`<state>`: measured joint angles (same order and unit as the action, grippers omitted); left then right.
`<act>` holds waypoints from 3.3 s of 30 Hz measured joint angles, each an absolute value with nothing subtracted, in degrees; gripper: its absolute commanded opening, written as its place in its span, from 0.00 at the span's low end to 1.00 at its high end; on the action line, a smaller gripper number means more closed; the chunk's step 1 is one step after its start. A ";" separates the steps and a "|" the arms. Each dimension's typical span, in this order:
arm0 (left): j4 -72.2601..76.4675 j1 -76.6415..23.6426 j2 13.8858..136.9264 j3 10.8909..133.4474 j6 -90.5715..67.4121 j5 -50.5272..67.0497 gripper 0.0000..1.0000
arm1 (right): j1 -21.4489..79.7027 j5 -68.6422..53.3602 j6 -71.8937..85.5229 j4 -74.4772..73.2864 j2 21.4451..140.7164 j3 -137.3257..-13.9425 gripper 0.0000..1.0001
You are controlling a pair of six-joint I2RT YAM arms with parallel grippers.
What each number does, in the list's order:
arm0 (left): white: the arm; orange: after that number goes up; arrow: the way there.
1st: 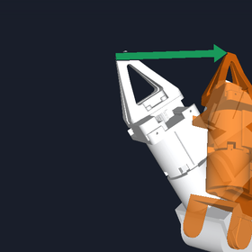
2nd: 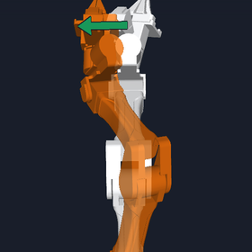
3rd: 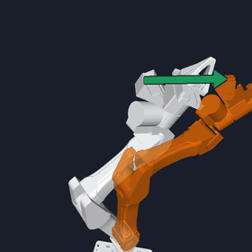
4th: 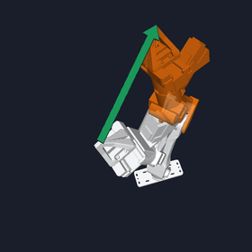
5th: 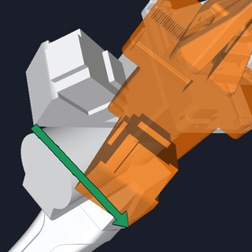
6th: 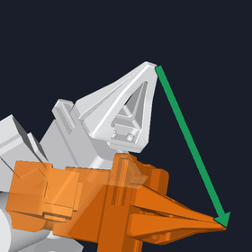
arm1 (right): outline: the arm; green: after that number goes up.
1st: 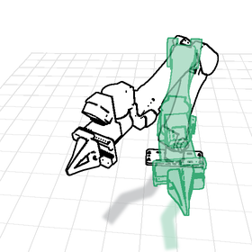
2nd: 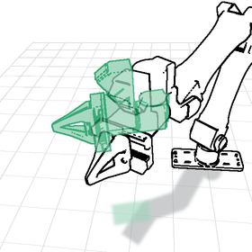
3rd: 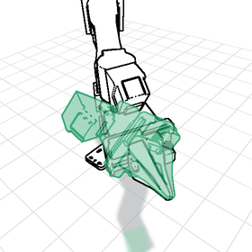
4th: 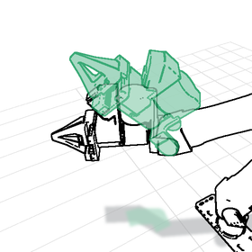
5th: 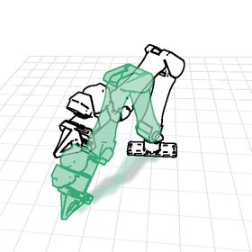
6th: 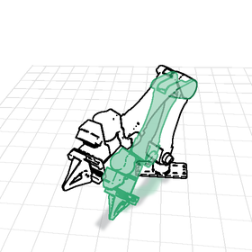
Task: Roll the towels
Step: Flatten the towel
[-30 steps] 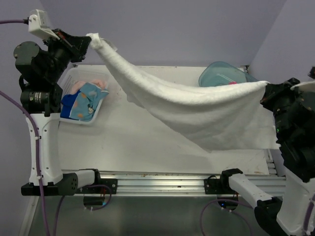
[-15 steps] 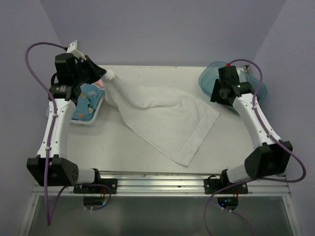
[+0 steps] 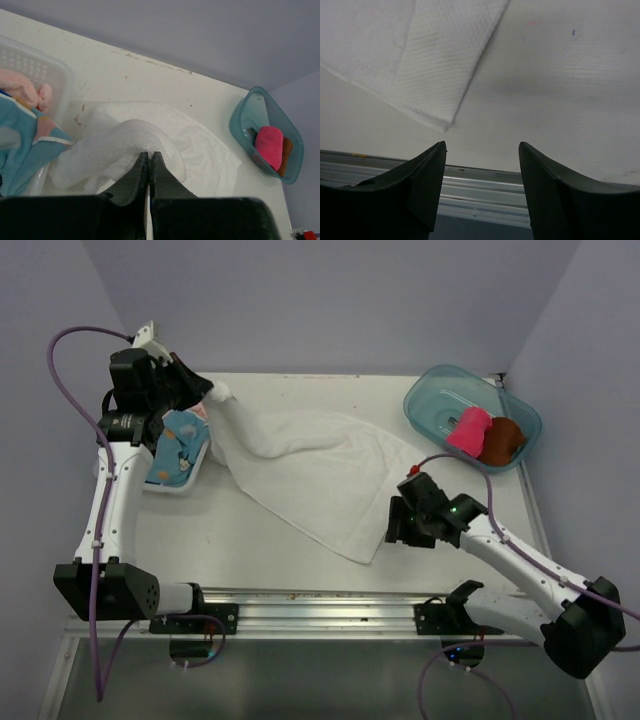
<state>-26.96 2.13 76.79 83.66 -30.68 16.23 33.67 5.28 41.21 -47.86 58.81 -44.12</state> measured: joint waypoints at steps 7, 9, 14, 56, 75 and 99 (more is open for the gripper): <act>-27.11 2.13 76.95 83.66 -30.68 16.23 0.00 | 49.43 5.67 50.37 -40.47 71.05 -43.13 0.66; -27.11 2.13 76.97 83.66 -30.68 16.23 0.00 | 51.59 6.33 51.64 -38.46 75.26 -43.48 0.66; -27.18 2.13 77.01 83.66 -30.59 16.23 0.00 | 54.02 8.69 53.10 -35.99 83.85 -46.19 0.61; -27.94 2.13 77.03 83.09 -29.69 16.95 0.00 | 61.41 14.57 39.22 -36.53 92.31 -52.36 0.36; -26.74 2.13 83.42 83.53 -30.06 23.00 0.00 | 24.95 26.76 30.61 -42.35 70.54 -60.97 0.00; -32.49 2.13 65.21 57.10 -29.36 18.09 0.72 | 8.25 26.41 38.04 -56.34 48.21 -52.23 0.61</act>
<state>-32.49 2.13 65.21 57.10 -29.36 18.09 8.25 26.41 38.04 -56.34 48.21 -52.23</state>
